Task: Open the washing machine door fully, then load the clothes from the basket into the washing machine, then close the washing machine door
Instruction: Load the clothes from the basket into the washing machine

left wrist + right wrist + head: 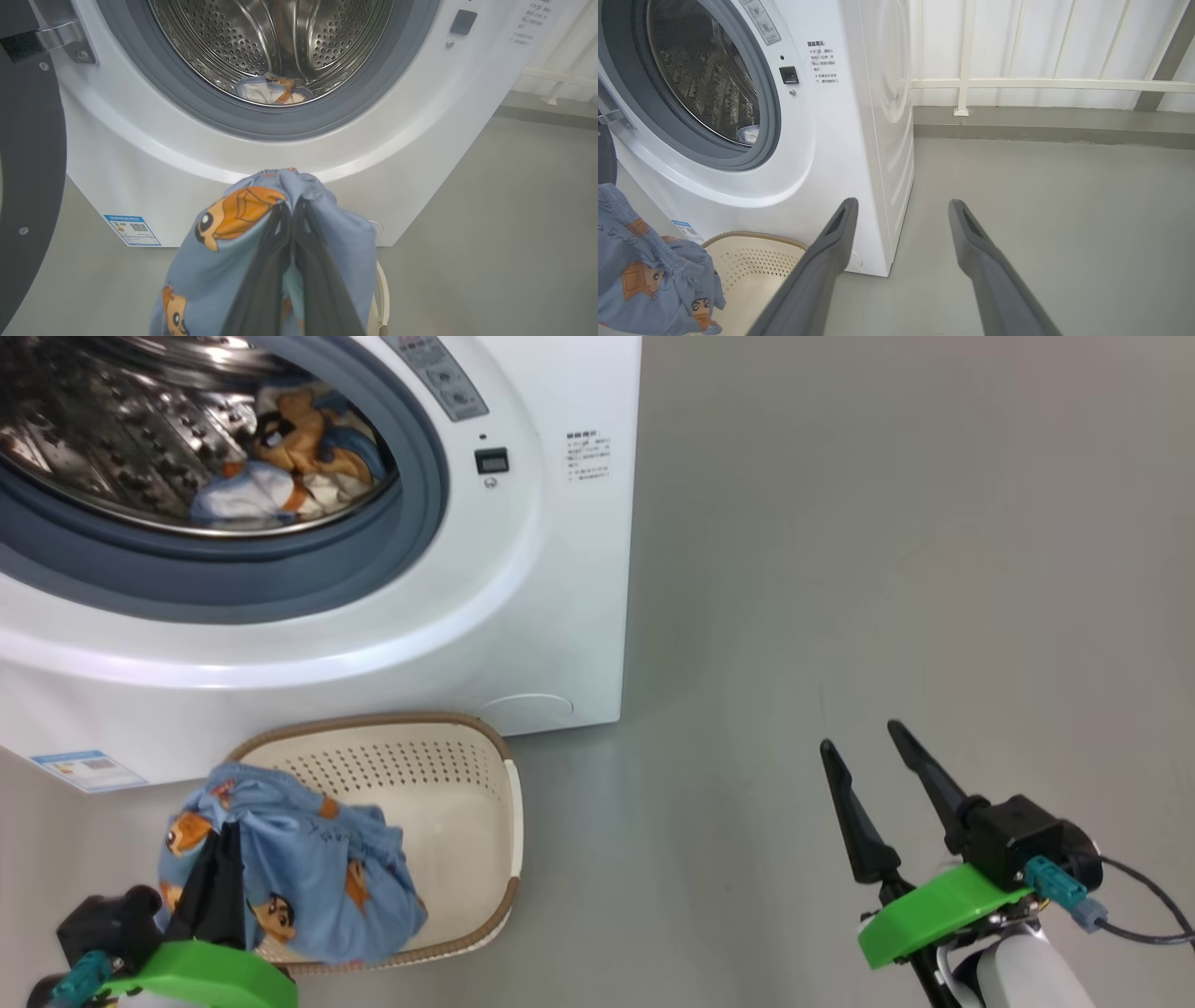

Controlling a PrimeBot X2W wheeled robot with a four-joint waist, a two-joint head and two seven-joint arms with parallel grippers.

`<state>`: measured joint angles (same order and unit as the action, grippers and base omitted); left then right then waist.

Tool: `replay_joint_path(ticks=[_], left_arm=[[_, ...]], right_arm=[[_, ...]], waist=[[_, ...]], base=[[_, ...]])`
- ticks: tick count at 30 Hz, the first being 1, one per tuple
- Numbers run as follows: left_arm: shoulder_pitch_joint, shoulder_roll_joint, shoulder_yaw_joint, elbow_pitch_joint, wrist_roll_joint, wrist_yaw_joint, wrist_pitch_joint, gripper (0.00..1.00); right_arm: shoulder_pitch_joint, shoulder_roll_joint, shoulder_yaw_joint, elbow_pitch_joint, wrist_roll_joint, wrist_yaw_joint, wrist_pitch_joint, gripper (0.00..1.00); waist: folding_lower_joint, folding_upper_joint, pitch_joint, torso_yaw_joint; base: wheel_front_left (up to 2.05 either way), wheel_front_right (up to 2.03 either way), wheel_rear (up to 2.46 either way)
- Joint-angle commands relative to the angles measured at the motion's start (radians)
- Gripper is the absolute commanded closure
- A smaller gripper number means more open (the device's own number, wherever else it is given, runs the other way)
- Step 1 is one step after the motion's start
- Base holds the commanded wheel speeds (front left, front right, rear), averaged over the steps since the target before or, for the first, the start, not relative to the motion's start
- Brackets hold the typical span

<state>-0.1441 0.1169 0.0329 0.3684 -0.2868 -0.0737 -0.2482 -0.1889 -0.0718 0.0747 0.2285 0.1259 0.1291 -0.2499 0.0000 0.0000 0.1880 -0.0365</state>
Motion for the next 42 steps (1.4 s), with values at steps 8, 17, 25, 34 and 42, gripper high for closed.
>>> replay_joint_path(ticks=[8, 17, 25, 34, 42], left_arm=[[0.033, 0.000, 0.052, -0.067, 0.016, -0.001, -0.014, 1.00], [0.049, -0.021, 0.062, -0.102, 0.025, -0.014, -0.014, 1.00], [0.026, -0.034, 0.078, -0.169, 0.036, -0.030, -0.014, 1.00], [-0.083, -0.038, 0.115, -0.233, 0.023, -0.046, -0.014, 1.00], [-0.308, 0.031, 0.129, -0.199, 0.004, -0.054, -0.014, 1.00]], right_arm=[[0.022, 0.005, 0.023, -0.013, 0.003, 0.002, -0.012, 0.00], [0.028, 0.009, 0.024, -0.011, 0.004, 0.002, -0.012, 0.00], [0.022, 0.003, 0.027, -0.021, -0.001, 0.002, -0.012, 0.00], [-0.003, -0.006, 0.032, -0.036, -0.011, 0.002, -0.012, 0.00], [-0.051, -0.014, 0.049, -0.054, -0.019, 0.002, -0.012, 0.00]], waist=[[0.0000, 0.0000, -0.036, 0.005], [0.0000, 0.0000, -0.048, 0.002], [0.0000, 0.0000, -0.015, -0.006], [0.0000, 0.0000, 0.081, -0.019], [0.0000, 0.0000, 0.197, -0.058]], base=[[0.00, 0.00, 0.00], [0.00, 0.00, 0.00], [0.00, 0.00, 0.00], [0.00, 0.00, 0.00], [0.00, 0.00, 0.00]])
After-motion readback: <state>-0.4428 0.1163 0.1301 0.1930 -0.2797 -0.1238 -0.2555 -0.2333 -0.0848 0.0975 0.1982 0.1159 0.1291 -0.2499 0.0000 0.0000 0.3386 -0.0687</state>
